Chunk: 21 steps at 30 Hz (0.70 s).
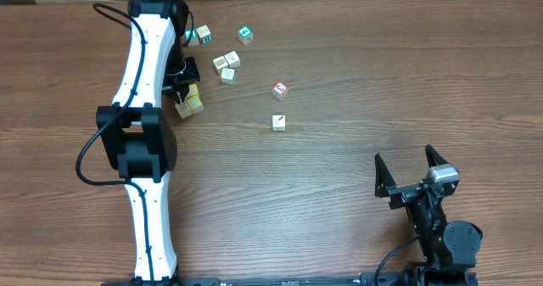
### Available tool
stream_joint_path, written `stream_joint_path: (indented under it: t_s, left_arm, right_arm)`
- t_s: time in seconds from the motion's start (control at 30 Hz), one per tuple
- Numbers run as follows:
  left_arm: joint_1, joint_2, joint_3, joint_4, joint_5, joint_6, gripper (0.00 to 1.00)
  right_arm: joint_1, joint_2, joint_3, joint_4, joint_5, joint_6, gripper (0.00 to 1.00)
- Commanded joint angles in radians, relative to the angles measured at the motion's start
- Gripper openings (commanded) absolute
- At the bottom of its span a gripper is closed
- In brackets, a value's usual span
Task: Form a tower
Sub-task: 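Lower the left gripper onto a yellow-edged block in the cluster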
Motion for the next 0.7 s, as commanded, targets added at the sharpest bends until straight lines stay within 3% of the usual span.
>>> stream_joint_path:
  t_s: [0.0,0.33,0.57,0.67]
  left_arm:
    - [-0.011,0.000,-0.064,-0.001,-0.024,0.006,0.04]
    - [-0.015,0.000,-0.208,0.196,-0.053,-0.007,0.05]
    - [-0.015,0.000,-0.208,0.356,-0.050,-0.007,0.39]
    - [-0.015,0.000,-0.208,0.382,-0.036,-0.006,0.44]
  right_arm:
    - [0.004,-0.009,-0.010,0.005,0.010,0.002,1.00]
    - [0.004,-0.009,-0.010,0.005,0.010,0.002,1.00]
    - [0.004,-0.009,-0.010,0.005,0.010,0.002,1.00]
    - [0.004,-0.009,-0.010,0.005,0.010,0.002,1.00]
